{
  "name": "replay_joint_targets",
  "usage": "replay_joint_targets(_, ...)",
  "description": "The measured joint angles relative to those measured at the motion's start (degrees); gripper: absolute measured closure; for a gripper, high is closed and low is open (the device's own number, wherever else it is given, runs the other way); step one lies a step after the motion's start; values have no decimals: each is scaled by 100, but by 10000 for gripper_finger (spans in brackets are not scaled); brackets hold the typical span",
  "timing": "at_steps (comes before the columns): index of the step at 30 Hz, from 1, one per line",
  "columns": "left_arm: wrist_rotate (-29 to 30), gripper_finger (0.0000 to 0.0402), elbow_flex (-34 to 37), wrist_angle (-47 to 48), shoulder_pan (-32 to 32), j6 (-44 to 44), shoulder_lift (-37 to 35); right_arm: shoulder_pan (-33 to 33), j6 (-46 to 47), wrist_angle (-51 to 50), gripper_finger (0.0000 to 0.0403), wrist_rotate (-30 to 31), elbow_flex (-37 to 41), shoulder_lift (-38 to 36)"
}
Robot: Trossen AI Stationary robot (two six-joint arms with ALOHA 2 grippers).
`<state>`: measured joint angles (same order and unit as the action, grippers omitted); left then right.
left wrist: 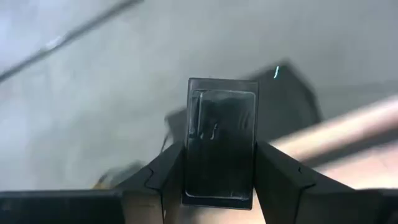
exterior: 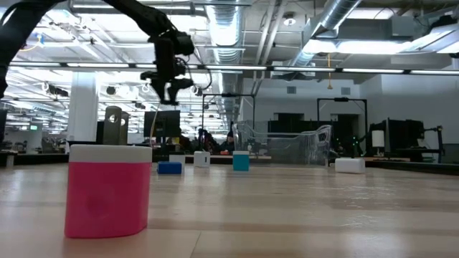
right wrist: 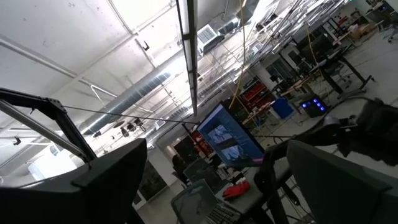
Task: Pick & Place Office items
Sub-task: Put the black digital clock into the black basket
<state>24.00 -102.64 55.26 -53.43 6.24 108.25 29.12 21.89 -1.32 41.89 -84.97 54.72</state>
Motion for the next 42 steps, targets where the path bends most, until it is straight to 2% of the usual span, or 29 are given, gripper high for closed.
replay_joint_targets(3, 64, 255, 247, 455, -24, 88, -108, 0, 0, -34, 23, 2, 0, -11)
replay_joint_targets(7, 99, 255, 833, 612, -24, 474, -546, 0, 0, -44, 23, 0, 0, -11)
replay_joint_targets(15, -64, 255, 2759, 441, 16, 1951, -1885, 0, 9, -149, 23, -2, 0, -9)
replay_joint_targets(20, -68, 255, 3929, 119, 48, 3195, -2809, 0, 4, -172, 23, -5, 0, -9)
replay_joint_targets(23, -70, 255, 4453, -141, 67, 3704, -3097, 0, 5, -182, 23, -33, 0, -9)
replay_joint_targets(27, 14, 255, 4644, -326, 188, 3961, -3021, 0, 12, -180, 23, -48, 0, -9)
replay_joint_targets(32, 52, 255, 4672, -836, 192, 4029, -2485, 0, 22, -175, 23, -48, 0, -9)
replay_joint_targets(37, 150, 255, 4679, -849, 192, 4026, -1942, 0, 170, -169, 23, -48, 0, -9)
replay_joint_targets(42, 257, 255, 4679, -1105, 189, 4054, -1852, 0, 261, -145, 23, -48, 0, -10)
